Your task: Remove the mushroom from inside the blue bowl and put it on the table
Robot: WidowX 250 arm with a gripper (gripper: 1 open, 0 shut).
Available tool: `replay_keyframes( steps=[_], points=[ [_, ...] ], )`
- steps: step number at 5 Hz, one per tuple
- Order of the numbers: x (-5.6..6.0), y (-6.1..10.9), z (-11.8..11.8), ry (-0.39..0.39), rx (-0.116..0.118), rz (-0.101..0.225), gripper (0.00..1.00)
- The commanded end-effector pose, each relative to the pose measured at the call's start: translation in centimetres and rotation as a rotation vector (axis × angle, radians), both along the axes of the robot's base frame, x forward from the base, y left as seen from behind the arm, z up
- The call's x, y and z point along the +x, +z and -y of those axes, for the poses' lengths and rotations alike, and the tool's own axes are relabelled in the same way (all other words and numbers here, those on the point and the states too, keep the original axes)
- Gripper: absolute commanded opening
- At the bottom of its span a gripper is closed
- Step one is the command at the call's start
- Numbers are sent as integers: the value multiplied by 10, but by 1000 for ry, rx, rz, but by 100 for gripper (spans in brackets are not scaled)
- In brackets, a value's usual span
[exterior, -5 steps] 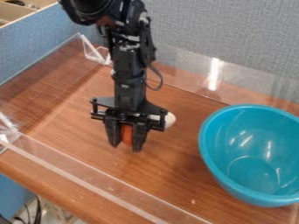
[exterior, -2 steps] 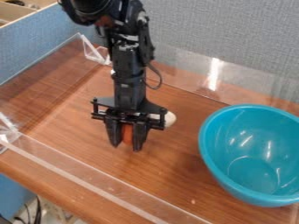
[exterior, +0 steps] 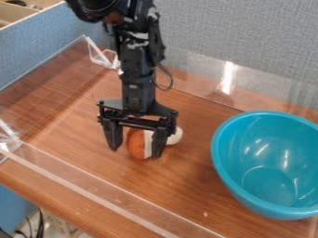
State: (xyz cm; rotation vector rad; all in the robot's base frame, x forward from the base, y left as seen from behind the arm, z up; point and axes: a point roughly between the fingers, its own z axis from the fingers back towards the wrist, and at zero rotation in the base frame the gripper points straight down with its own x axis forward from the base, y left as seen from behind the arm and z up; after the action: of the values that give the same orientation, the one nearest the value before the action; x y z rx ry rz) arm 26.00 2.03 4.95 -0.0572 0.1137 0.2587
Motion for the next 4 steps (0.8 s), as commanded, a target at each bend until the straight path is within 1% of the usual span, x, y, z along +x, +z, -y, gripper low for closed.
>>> replay_keyframes(
  steps=[1, 4],
  points=[
    [13, 16, -5, 19, 10, 64, 100],
    [22, 14, -8, 49, 12, 65, 100]
  ],
)
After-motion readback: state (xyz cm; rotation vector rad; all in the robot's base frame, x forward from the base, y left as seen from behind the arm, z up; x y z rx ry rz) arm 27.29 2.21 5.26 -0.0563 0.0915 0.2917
